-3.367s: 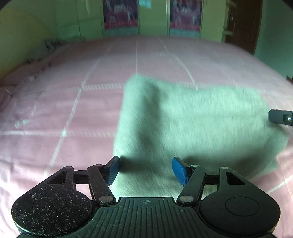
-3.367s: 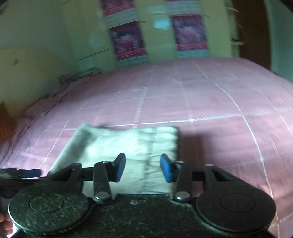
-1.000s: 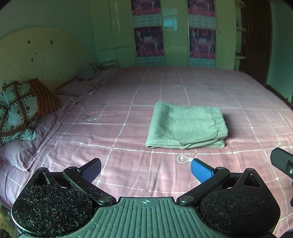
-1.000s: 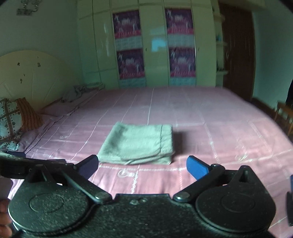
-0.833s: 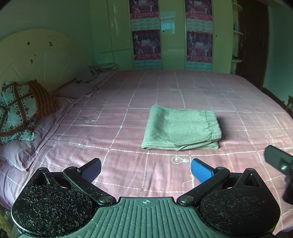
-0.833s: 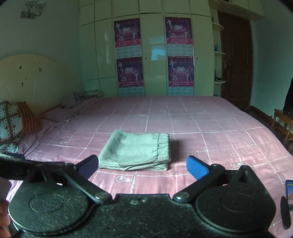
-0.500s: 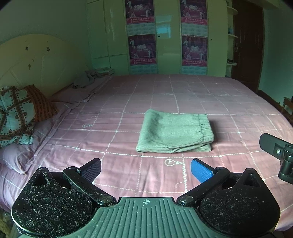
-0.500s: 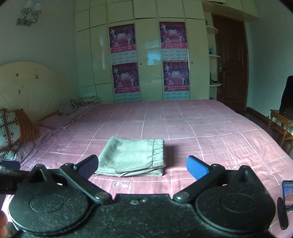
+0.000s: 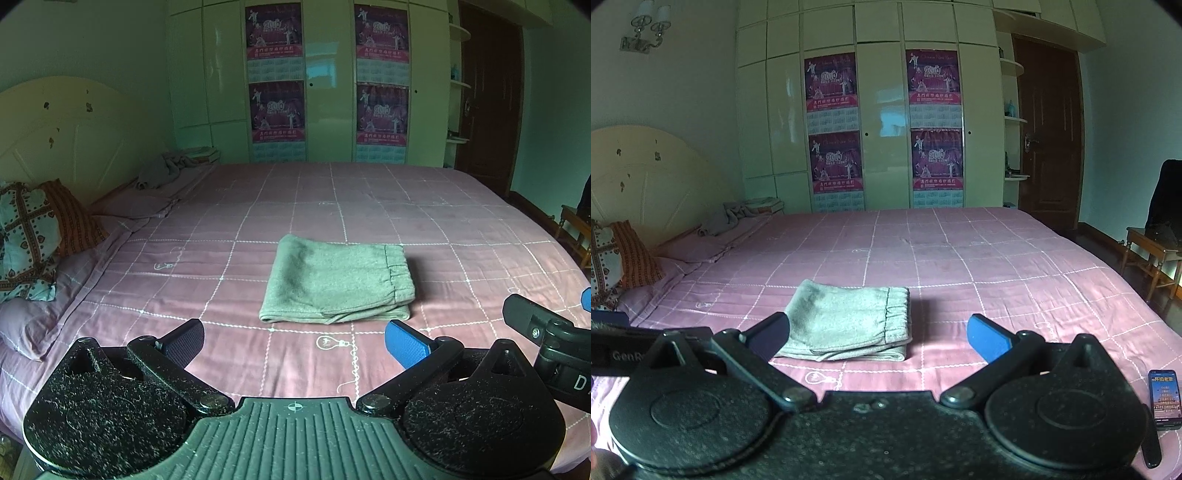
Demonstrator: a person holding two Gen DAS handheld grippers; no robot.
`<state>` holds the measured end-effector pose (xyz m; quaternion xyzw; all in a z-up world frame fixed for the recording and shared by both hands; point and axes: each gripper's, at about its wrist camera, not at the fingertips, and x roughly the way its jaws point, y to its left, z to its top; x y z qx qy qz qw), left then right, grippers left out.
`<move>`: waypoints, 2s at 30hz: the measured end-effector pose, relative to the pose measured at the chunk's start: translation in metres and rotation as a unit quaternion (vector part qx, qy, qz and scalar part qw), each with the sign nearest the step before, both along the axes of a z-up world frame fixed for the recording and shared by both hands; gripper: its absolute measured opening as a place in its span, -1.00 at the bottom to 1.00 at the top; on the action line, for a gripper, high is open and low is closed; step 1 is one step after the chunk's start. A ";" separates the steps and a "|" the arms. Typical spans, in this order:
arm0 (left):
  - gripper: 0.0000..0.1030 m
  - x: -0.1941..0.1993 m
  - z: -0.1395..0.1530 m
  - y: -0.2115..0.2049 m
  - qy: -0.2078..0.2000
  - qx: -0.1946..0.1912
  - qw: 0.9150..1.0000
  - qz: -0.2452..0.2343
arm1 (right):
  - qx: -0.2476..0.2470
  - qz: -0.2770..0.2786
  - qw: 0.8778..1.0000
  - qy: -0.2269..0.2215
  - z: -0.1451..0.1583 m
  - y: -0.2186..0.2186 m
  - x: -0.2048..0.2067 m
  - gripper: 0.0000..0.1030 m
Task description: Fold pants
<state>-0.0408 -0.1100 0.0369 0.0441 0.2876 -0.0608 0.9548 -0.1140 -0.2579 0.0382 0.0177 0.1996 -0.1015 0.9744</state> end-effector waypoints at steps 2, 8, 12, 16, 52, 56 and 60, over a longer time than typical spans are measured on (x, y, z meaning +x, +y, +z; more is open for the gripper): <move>1.00 0.001 -0.002 0.000 0.001 0.004 1.000 0.001 | 0.002 0.001 1.000 0.003 -0.002 0.000 0.002 0.99; 1.00 0.007 -0.006 0.003 0.006 0.007 1.000 0.007 | 0.005 0.002 1.000 0.011 -0.006 -0.001 0.004 0.99; 1.00 0.009 -0.010 0.003 0.010 0.010 1.000 0.010 | 0.003 -0.005 1.000 0.011 -0.007 -0.002 0.006 0.99; 1.00 0.011 -0.012 0.004 0.012 0.010 1.000 0.007 | 0.006 -0.007 1.000 0.014 -0.009 -0.005 0.007 0.99; 1.00 0.009 -0.011 0.004 0.006 0.002 1.000 0.001 | 0.006 0.002 1.000 0.020 -0.016 -0.007 0.007 0.99; 1.00 0.008 -0.011 0.003 0.006 0.003 1.000 0.001 | 0.007 0.002 1.000 0.020 -0.016 -0.007 0.007 0.99; 1.00 0.008 -0.011 0.002 0.006 0.002 1.000 0.000 | 0.006 0.002 1.000 0.020 -0.016 -0.007 0.007 0.99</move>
